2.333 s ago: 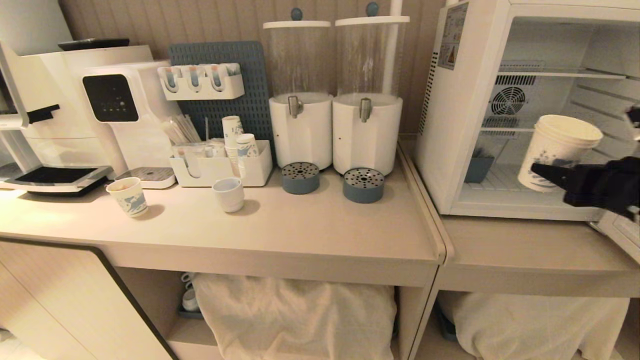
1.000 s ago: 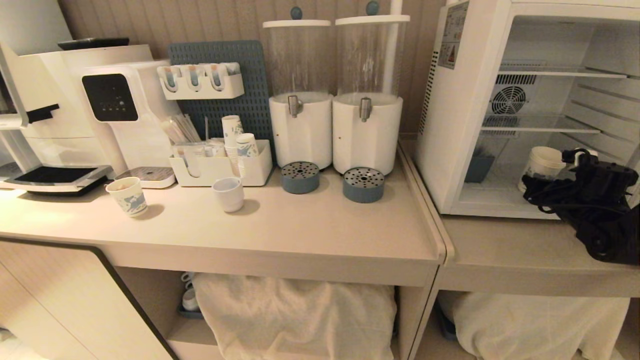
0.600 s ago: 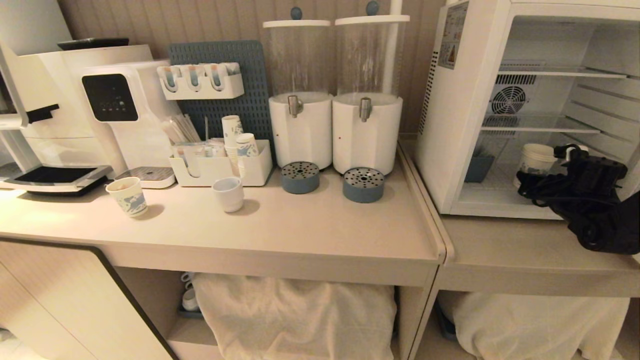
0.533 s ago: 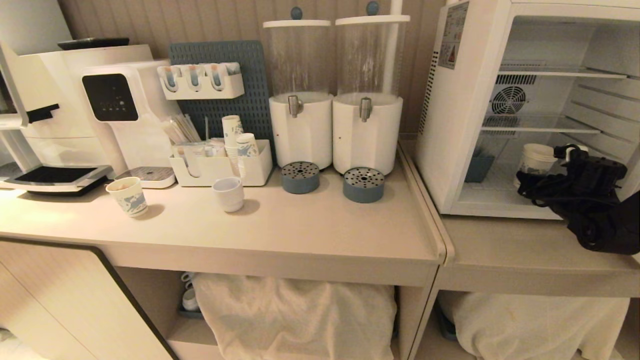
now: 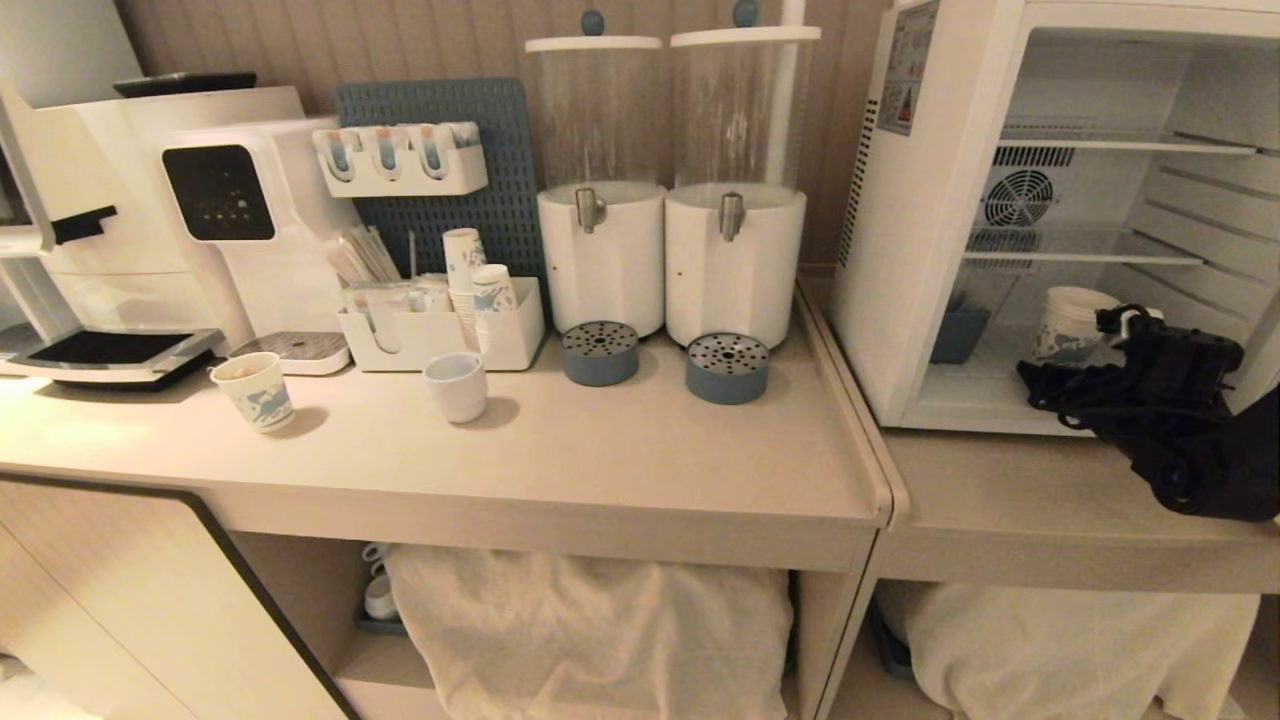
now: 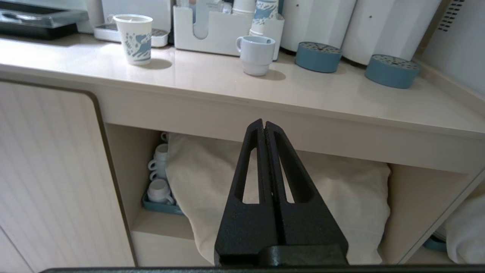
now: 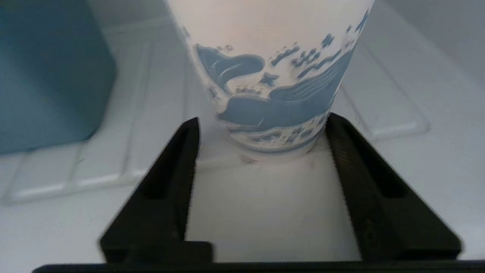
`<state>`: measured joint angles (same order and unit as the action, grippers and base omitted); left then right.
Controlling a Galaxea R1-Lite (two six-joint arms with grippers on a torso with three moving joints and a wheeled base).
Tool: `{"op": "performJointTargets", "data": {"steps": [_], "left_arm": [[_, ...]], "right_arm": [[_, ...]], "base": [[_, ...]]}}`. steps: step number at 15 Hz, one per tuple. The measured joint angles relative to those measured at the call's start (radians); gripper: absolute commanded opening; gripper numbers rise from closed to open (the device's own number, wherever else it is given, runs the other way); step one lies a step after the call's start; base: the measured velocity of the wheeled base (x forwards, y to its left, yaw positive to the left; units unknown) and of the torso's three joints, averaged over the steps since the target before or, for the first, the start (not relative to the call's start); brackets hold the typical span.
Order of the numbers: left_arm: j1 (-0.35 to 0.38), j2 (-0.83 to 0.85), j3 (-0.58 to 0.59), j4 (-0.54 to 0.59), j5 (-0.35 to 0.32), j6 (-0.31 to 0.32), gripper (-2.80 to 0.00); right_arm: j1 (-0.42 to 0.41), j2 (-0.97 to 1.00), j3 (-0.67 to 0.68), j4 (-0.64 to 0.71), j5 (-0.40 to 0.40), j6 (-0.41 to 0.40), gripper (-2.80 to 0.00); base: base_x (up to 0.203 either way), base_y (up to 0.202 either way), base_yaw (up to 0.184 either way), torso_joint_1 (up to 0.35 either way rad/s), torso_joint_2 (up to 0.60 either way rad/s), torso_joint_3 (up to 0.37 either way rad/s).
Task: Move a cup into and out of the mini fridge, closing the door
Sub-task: Put the paper cup in the freezer, then close the freezer door
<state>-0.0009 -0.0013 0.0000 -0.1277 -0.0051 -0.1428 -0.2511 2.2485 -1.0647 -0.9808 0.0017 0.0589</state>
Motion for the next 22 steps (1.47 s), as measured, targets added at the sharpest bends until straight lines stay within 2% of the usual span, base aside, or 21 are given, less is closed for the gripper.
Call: {"op": "performJointTargets", "data": {"steps": [2, 5, 7, 10, 11, 13, 17, 19, 22], "left_arm": [[0.0, 0.0, 0.0, 0.0, 0.0, 0.0, -2.8], [0.0, 0.0, 0.0, -0.001, 0.0, 0.0, -2.8], [-0.001, 0.0, 0.0, 0.0, -0.001, 0.001, -2.8], [0.0, 0.0, 0.0, 0.0, -0.001, 0.0, -2.8], [0.0, 0.0, 0.0, 0.0, -0.001, 0.0, -2.8], [0.0, 0.0, 0.0, 0.0, -0.001, -0.001, -2.8], [0.0, 0.0, 0.0, -0.001, -0.001, -0.002, -2.8], [0.0, 0.0, 0.0, 0.0, -0.001, 0.0, -2.8], [0.0, 0.0, 0.0, -0.003, -0.001, 0.006, -2.8]], "right_arm": [[-0.001, -0.01, 0.017, -0.002, 0.009, 0.0, 0.0], [-0.003, -0.079, 0.067, 0.03, 0.072, 0.008, 0.0], [-0.008, -0.161, 0.114, 0.075, 0.144, 0.013, 0.0], [-0.025, -0.321, 0.221, 0.149, 0.31, 0.015, 0.0], [-0.03, -0.376, 0.271, 0.161, 0.35, 0.014, -2.8], [-0.049, -0.478, 0.396, 0.17, 0.441, -0.011, -2.8], [-0.141, -0.724, 0.601, 0.226, 0.737, -0.056, -2.8], [-0.199, -0.872, 0.639, 0.336, 0.875, -0.064, -2.8], [-0.253, -1.121, 0.605, 0.649, 1.049, -0.085, -2.8]], "base": [[0.0, 0.0, 0.0, 0.0, 0.0, 0.0], [0.0, 0.0, 0.0, 0.0, 0.0, 0.0], [0.0, 0.0, 0.0, 0.0, 0.0, 0.0], [0.0, 0.0, 0.0, 0.0, 0.0, 0.0], [0.0, 0.0, 0.0, 0.0, 0.0, 0.0], [0.0, 0.0, 0.0, 0.0, 0.0, 0.0], [0.0, 0.0, 0.0, 0.0, 0.0, 0.0], [0.0, 0.0, 0.0, 0.0, 0.0, 0.0], [0.0, 0.0, 0.0, 0.0, 0.0, 0.0]]}}
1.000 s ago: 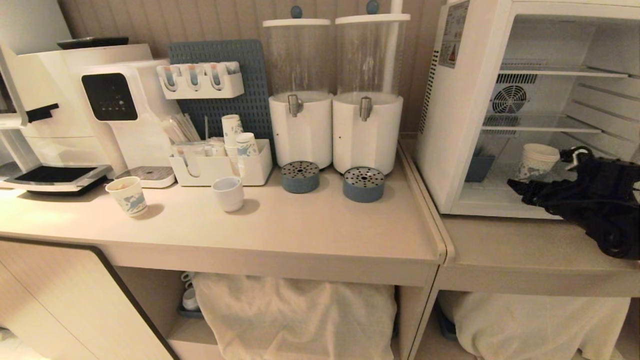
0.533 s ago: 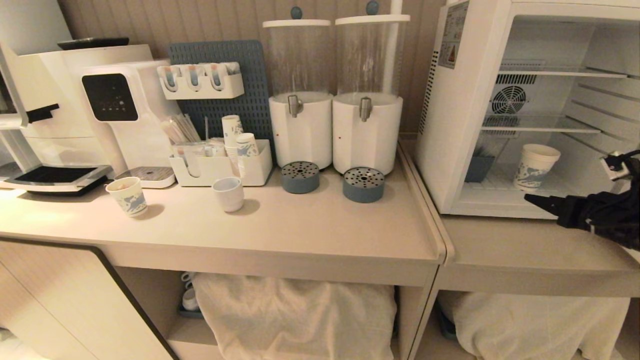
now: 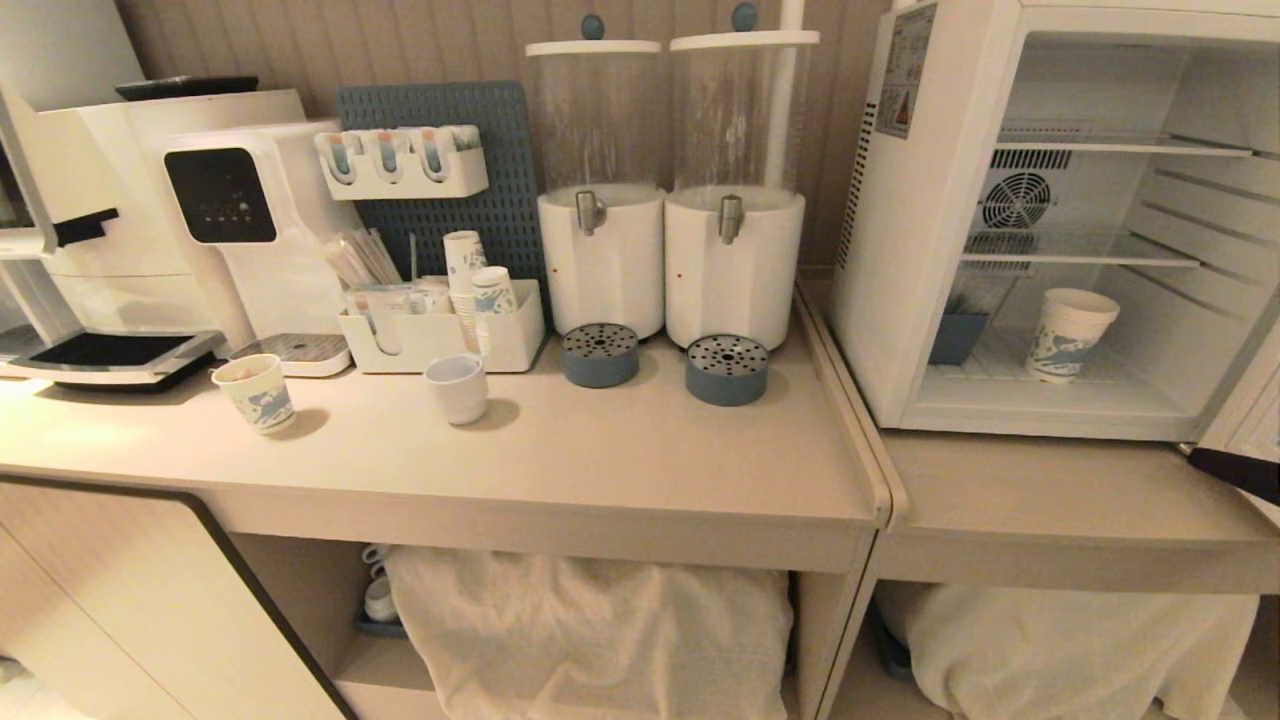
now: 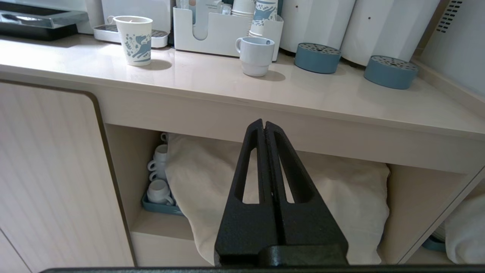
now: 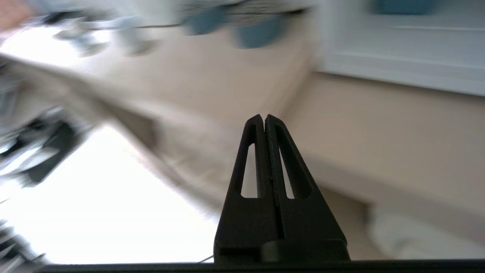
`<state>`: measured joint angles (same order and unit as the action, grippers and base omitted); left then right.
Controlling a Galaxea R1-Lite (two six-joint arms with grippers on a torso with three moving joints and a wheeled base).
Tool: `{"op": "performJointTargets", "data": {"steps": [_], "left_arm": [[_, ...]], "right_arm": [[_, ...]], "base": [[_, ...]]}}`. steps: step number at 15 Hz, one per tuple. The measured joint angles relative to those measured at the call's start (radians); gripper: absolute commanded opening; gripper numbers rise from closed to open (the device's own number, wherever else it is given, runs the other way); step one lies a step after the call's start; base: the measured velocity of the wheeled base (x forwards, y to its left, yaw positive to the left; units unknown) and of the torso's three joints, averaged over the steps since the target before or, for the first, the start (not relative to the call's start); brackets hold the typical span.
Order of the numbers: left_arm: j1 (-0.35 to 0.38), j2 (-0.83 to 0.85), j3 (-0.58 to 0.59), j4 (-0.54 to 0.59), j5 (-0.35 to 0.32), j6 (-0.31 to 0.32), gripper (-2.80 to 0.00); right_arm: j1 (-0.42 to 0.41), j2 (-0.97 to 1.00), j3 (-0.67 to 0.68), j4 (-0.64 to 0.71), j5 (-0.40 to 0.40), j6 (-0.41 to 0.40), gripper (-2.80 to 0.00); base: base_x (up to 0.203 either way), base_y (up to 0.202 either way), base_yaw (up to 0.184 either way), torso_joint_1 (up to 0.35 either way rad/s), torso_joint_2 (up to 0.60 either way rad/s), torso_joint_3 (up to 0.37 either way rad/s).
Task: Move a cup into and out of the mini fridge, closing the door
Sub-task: Close the freezer door
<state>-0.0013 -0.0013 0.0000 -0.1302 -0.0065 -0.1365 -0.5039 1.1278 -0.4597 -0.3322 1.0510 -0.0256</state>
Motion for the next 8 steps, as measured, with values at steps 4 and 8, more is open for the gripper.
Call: {"op": "performJointTargets", "data": {"steps": [4, 8], "left_arm": [[0.0, 0.0, 0.0, -0.001, -0.001, -0.012, -2.8], [0.0, 0.0, 0.0, -0.001, -0.001, -0.012, -2.8]], "right_arm": [[-0.019, -0.253, -0.121, 0.446, 0.089, -0.06, -2.8], [0.024, -0.389, -0.195, 0.617, 0.091, -0.062, -2.8]], "base": [[0.0, 0.0, 0.0, 0.0, 0.0, 0.0], [0.0, 0.0, 0.0, 0.0, 0.0, 0.0]]}}
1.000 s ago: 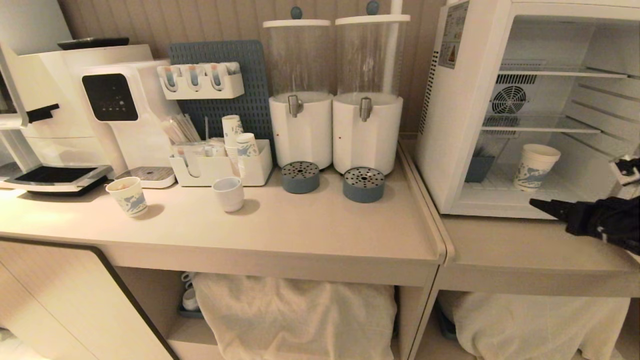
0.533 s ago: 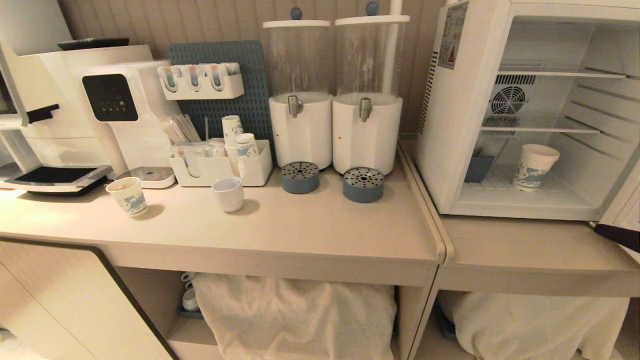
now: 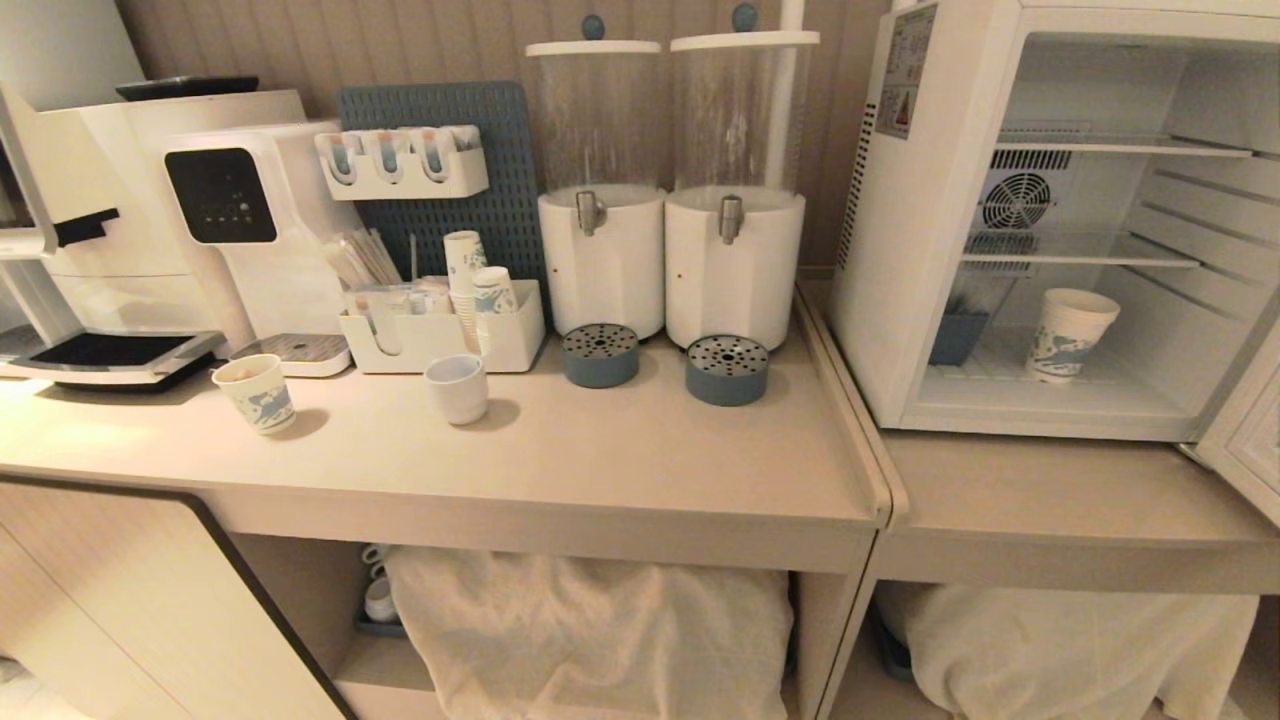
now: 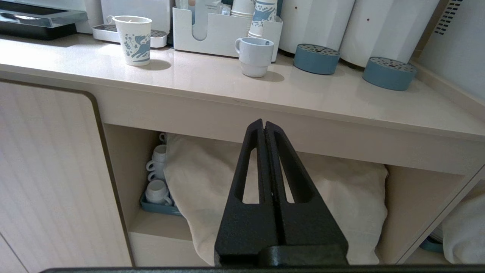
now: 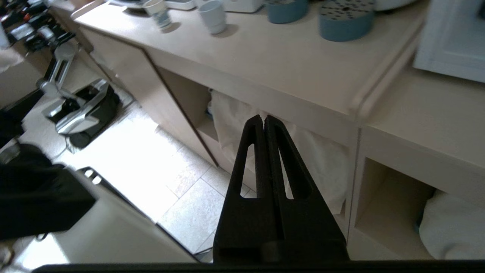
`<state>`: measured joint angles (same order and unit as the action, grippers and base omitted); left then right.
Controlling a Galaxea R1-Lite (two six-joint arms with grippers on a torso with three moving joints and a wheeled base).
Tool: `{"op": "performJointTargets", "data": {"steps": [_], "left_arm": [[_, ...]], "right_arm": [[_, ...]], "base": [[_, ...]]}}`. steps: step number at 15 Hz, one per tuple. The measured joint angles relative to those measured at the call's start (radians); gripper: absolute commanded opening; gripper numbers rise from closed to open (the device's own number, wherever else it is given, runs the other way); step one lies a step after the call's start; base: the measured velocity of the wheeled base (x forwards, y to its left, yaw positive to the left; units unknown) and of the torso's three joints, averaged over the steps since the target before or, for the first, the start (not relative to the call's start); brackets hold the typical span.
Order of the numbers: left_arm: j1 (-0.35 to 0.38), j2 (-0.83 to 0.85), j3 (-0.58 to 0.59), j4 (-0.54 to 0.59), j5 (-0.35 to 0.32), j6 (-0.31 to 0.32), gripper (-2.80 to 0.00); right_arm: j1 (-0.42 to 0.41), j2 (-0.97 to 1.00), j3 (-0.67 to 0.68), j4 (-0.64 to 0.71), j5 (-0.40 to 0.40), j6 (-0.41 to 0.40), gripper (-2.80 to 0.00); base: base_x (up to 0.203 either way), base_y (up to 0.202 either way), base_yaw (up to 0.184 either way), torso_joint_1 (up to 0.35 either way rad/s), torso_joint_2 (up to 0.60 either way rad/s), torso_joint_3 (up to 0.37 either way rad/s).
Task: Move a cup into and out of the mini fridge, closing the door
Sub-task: Close the freezer door
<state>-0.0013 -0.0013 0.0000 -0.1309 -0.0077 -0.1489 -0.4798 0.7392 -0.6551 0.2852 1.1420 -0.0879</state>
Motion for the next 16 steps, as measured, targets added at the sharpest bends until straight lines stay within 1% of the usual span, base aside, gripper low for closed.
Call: {"op": "performJointTargets", "data": {"steps": [1, 2, 3, 4, 5, 6, 7, 8, 10, 12, 13, 14, 16], "left_arm": [[0.0, 0.0, 0.0, 0.0, 0.0, 0.0, -2.8], [0.001, 0.0, 0.0, 0.0, 0.0, -0.001, -2.8], [0.001, 0.0, 0.0, 0.0, 0.0, 0.0, -2.8], [0.001, 0.0, 0.0, 0.0, 0.0, -0.001, -2.8], [0.001, 0.0, 0.0, 0.0, 0.0, 0.0, -2.8], [0.001, 0.0, 0.0, 0.0, 0.0, 0.0, -2.8], [0.001, 0.0, 0.0, 0.0, 0.0, 0.0, -2.8], [0.001, 0.0, 0.0, 0.0, 0.0, 0.0, -2.8], [0.0, 0.0, 0.0, 0.0, 0.0, 0.0, -2.8], [0.0, 0.0, 0.0, 0.0, 0.0, 0.0, -2.8], [0.0, 0.0, 0.0, 0.0, 0.0, 0.0, -2.8], [0.0, 0.0, 0.0, 0.0, 0.0, 0.0, -2.8], [0.0, 0.0, 0.0, 0.0, 0.0, 0.0, -2.8]], "right_arm": [[0.028, -0.024, -0.01, 0.025, -0.015, 0.001, -2.8], [0.092, -0.056, -0.016, 0.046, -0.064, 0.01, -2.8], [0.175, -0.093, -0.017, 0.061, -0.134, 0.023, -2.8], [0.281, -0.15, -0.017, 0.077, -0.228, 0.047, -2.8], [0.358, -0.208, -0.014, 0.09, -0.31, 0.069, -2.8], [0.425, -0.286, 0.0, 0.107, -0.428, 0.097, -2.8], [0.457, -0.351, 0.024, 0.109, -0.546, 0.117, -2.8], [0.473, -0.418, 0.064, 0.089, -0.669, 0.133, -2.8], [0.485, -0.533, 0.192, -0.011, -0.892, 0.144, -2.8], [0.488, -0.626, 0.331, -0.149, -1.074, 0.152, -2.8], [0.488, -0.663, 0.376, -0.198, -1.131, 0.16, -2.8], [0.489, -0.69, 0.417, -0.229, -1.163, 0.167, -2.8], [0.489, -0.72, 0.526, -0.286, -1.169, 0.149, -2.8]], "base": [[0.0, 0.0, 0.0, 0.0, 0.0, 0.0], [0.0, 0.0, 0.0, 0.0, 0.0, 0.0], [0.0, 0.0, 0.0, 0.0, 0.0, 0.0], [0.0, 0.0, 0.0, 0.0, 0.0, 0.0], [0.0, 0.0, 0.0, 0.0, 0.0, 0.0], [0.0, 0.0, 0.0, 0.0, 0.0, 0.0], [0.0, 0.0, 0.0, 0.0, 0.0, 0.0], [0.0, 0.0, 0.0, 0.0, 0.0, 0.0], [0.0, 0.0, 0.0, 0.0, 0.0, 0.0], [0.0, 0.0, 0.0, 0.0, 0.0, 0.0], [0.0, 0.0, 0.0, 0.0, 0.0, 0.0], [0.0, 0.0, 0.0, 0.0, 0.0, 0.0], [0.0, 0.0, 0.0, 0.0, 0.0, 0.0]]}}
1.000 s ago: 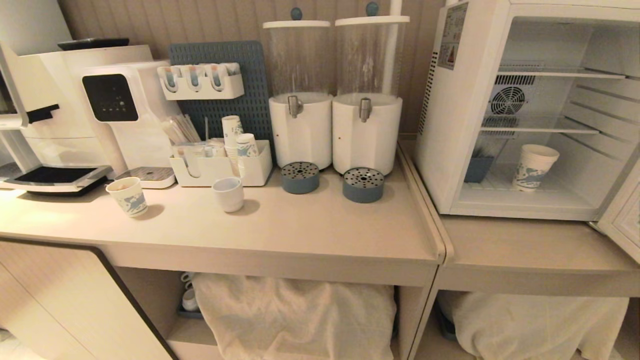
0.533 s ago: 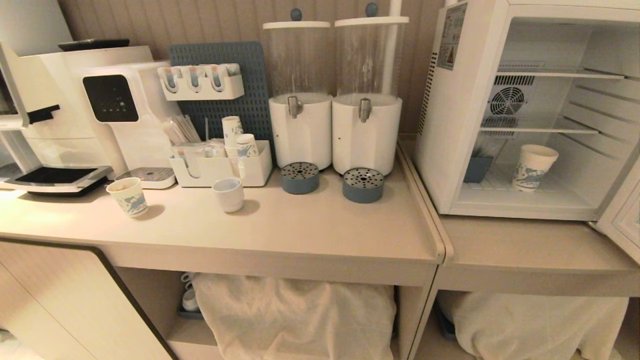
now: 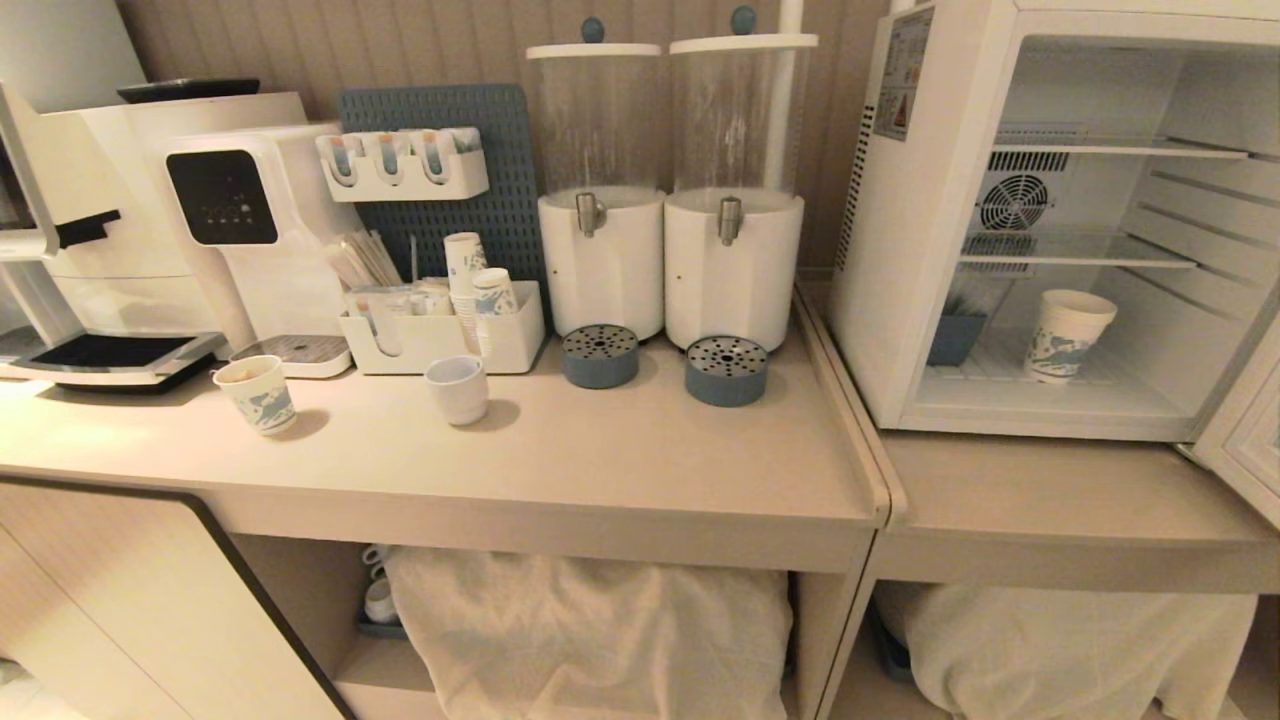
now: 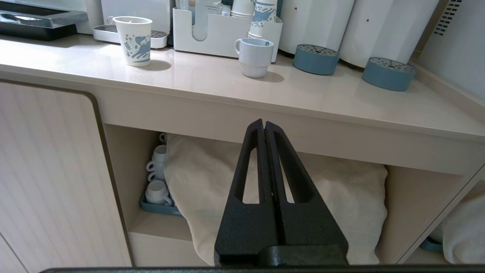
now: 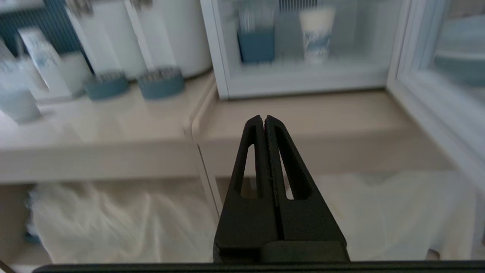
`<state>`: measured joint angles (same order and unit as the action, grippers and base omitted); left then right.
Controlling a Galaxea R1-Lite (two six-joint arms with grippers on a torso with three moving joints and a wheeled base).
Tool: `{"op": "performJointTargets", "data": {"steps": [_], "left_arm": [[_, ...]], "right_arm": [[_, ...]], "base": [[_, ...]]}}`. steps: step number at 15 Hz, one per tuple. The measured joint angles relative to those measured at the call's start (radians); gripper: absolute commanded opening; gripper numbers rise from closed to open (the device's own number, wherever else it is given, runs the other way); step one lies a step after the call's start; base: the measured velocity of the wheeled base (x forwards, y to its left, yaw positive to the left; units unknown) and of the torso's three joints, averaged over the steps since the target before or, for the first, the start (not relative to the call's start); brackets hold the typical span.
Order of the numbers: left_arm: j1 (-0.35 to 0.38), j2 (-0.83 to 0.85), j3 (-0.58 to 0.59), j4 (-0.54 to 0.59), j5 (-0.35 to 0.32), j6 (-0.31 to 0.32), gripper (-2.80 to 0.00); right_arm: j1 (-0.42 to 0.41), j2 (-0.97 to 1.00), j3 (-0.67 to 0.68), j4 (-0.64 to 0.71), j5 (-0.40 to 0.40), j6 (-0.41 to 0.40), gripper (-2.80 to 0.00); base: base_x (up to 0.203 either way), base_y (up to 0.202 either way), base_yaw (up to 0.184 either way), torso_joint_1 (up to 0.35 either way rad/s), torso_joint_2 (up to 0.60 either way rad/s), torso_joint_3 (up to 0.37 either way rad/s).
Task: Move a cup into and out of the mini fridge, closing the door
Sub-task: Close the freezer door
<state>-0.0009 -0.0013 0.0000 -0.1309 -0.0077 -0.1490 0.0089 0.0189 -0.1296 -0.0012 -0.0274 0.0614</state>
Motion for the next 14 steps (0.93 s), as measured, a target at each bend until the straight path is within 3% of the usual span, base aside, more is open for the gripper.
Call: {"op": "performJointTargets", "data": {"steps": [2, 4, 14], "left_arm": [[0.0, 0.0, 0.0, 0.0, 0.0, 0.0, -2.8], [0.0, 0.0, 0.0, 0.0, 0.0, 0.0, -2.8], [0.0, 0.0, 0.0, 0.0, 0.001, -0.002, -2.8]], "right_arm": [[0.0, -0.012, 0.092, -0.046, 0.012, -0.034, -2.8], [0.0, -0.018, 0.121, 0.006, 0.024, -0.035, -2.8], [0.0, -0.018, 0.102, 0.071, 0.024, -0.056, -2.8]], "base": [[0.0, 0.0, 0.0, 0.0, 0.0, 0.0], [0.0, 0.0, 0.0, 0.0, 0.0, 0.0], [0.0, 0.0, 0.0, 0.0, 0.0, 0.0]]}}
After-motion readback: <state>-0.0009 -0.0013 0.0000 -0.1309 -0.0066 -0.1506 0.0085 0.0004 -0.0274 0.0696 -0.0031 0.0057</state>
